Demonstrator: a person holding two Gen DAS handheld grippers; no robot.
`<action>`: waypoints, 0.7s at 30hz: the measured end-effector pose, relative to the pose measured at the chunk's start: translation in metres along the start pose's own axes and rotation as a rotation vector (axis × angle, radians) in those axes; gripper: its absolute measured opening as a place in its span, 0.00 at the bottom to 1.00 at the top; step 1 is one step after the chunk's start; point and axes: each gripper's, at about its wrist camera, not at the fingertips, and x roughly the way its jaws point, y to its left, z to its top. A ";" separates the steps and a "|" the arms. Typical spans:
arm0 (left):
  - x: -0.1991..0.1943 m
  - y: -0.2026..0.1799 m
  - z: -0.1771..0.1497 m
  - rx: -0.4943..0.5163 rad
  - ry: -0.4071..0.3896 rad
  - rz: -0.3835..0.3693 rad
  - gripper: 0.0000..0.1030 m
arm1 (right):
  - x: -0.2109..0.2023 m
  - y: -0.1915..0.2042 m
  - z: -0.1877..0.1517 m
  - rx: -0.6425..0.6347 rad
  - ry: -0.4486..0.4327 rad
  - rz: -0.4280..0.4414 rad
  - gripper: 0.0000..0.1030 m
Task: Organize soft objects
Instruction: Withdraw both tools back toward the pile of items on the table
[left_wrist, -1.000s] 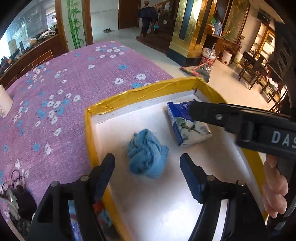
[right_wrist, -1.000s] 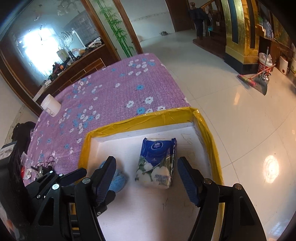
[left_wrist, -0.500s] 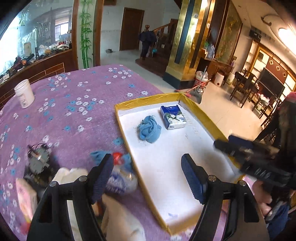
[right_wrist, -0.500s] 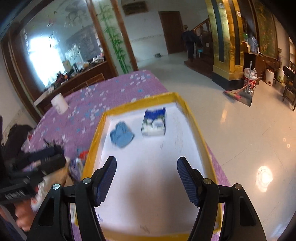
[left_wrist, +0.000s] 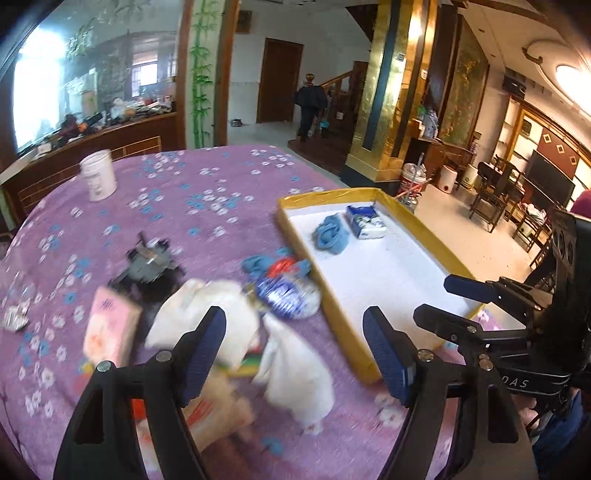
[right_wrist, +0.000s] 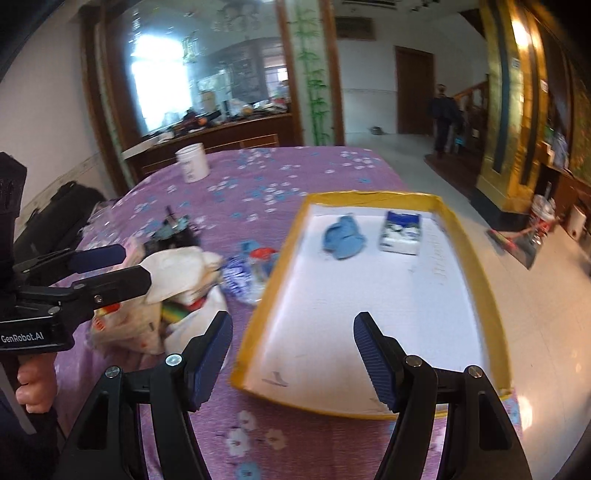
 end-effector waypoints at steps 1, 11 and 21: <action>-0.004 0.007 -0.006 -0.013 0.000 0.005 0.74 | 0.002 0.006 -0.002 -0.010 0.007 0.013 0.71; -0.030 0.063 -0.053 -0.144 0.000 0.064 0.74 | 0.022 0.044 -0.007 -0.052 0.062 0.082 0.71; -0.037 0.101 -0.083 -0.243 0.011 0.106 0.74 | 0.034 0.064 -0.013 -0.077 0.103 0.132 0.71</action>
